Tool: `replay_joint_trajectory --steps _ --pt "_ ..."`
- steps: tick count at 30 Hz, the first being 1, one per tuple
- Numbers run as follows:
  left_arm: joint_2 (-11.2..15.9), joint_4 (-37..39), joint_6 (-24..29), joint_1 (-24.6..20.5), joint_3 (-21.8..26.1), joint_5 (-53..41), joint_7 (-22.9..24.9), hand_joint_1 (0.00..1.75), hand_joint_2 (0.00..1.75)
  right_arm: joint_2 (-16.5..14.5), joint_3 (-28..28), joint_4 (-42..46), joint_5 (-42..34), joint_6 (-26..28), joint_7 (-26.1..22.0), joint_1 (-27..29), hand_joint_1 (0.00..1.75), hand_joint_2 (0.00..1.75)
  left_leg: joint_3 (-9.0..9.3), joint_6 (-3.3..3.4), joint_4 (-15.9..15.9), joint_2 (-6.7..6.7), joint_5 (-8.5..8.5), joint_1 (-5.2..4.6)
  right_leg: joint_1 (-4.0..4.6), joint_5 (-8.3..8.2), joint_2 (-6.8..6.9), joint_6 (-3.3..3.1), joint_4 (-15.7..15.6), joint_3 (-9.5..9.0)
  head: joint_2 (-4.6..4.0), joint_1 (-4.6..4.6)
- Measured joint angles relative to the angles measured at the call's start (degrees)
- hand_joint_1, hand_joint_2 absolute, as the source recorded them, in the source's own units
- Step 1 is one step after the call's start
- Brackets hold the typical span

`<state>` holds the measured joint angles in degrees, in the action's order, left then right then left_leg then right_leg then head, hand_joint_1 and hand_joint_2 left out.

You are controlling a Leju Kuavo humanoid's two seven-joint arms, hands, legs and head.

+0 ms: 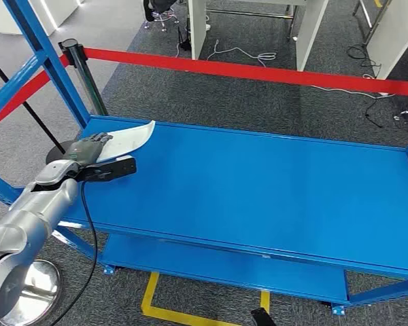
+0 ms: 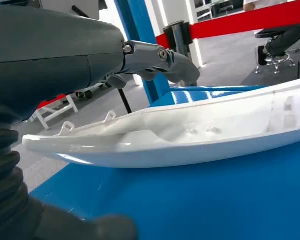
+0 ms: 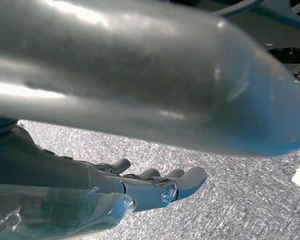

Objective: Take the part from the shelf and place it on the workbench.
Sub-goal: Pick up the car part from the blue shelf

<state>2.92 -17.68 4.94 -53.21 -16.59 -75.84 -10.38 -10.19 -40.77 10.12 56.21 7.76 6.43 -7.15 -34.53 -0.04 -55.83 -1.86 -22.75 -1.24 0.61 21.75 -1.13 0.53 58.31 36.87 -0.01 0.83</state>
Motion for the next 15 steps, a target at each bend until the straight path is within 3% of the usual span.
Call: replay_joint_trajectory --steps 15 --pt "0.5 0.1 0.2 -0.1 0.1 0.9 0.2 1.75 1.75 0.0 -0.5 0.0 0.7 0.0 0.0 -0.1 0.00 0.00 0.01 0.00 0.0 0.00 0.00 0.00 0.00 0.00 0.00 0.00 0.0 0.00 0.01 0.00"
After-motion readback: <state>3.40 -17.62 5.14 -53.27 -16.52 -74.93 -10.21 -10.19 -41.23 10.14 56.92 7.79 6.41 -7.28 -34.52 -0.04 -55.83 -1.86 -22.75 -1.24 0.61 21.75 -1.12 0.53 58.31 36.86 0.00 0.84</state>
